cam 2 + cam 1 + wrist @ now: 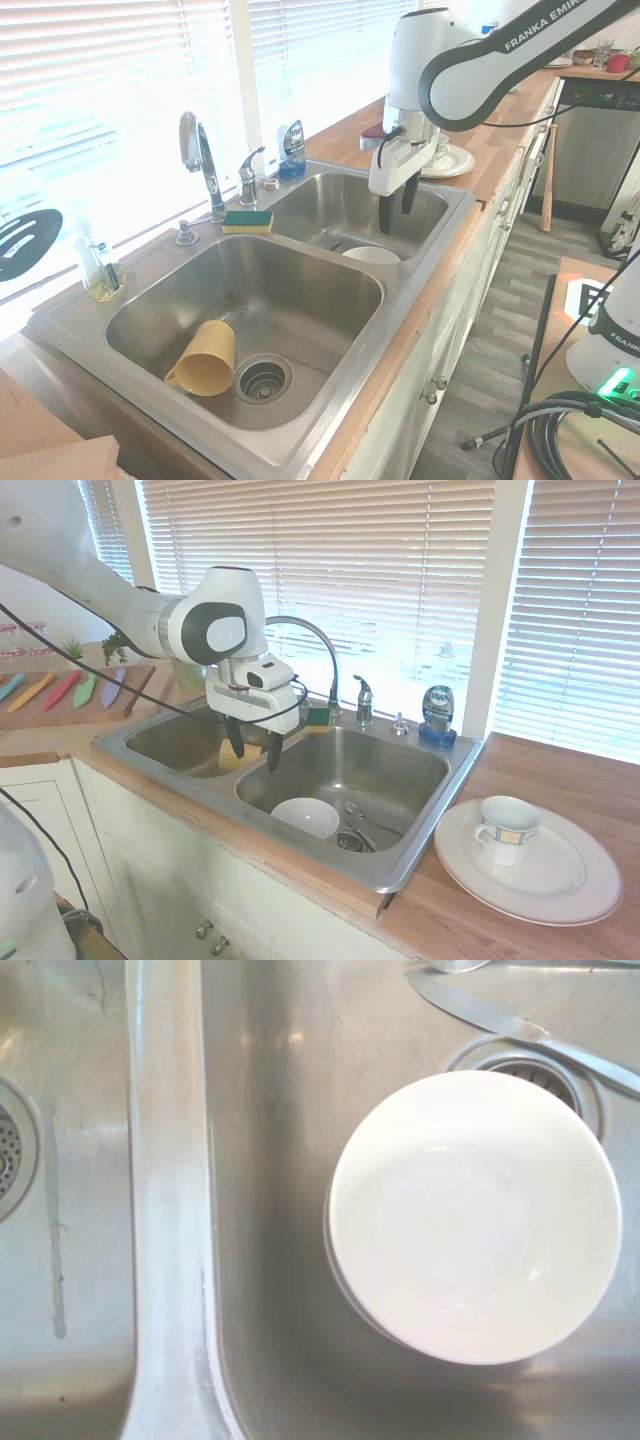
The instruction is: Turn off the faucet
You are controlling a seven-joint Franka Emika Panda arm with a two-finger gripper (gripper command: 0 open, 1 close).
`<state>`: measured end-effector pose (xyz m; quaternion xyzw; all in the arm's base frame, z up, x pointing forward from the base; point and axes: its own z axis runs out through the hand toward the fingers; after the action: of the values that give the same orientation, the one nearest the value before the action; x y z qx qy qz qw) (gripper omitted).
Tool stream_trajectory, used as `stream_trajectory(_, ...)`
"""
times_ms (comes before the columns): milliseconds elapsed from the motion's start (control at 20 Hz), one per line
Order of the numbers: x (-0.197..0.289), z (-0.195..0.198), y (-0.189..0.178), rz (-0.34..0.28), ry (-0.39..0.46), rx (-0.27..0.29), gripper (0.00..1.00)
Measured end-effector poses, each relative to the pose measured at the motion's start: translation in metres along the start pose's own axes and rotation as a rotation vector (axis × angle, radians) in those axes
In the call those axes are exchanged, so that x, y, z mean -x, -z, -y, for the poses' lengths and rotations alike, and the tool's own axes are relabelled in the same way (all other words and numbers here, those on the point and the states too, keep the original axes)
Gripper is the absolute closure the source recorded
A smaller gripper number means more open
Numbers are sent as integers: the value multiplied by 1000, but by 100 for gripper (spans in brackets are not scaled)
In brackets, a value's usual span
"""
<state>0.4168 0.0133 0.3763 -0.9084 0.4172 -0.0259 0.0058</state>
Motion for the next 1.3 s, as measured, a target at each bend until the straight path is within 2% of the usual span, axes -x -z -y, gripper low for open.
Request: stream_trajectory(1300,-12,4,7,-15,-26,-14,100)
